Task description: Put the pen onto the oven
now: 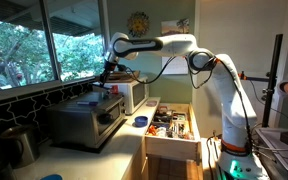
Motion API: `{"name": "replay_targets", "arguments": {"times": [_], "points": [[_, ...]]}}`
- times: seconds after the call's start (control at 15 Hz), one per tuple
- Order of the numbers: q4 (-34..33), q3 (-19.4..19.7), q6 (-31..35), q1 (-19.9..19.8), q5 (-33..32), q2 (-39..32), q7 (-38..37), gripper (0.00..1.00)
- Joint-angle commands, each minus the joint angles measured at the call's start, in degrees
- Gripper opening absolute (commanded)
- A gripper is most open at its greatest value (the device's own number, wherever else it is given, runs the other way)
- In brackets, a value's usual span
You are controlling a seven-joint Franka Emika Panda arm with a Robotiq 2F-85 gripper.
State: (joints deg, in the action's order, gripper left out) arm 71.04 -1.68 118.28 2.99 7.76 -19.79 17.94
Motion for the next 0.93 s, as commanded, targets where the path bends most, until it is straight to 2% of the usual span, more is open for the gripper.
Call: {"name": "replay_targets", "arguments": {"times": [0.0,0.33,0.53,0.87], "points": [[-0.57,0.71,1.01,1.00,-1.68,-1.50,-3.59,0.04],[-13.02,-0.59,-5.63,1.05,-0.97,-12.00,-17.20,0.04],[-19.69,-0.80,-9.08,1.62,-1.64,-17.07,-19.83,0.04],[-29.76,-1.99,-17.08,1.81,-0.88,-22.04,-20.08,0.04]]}}
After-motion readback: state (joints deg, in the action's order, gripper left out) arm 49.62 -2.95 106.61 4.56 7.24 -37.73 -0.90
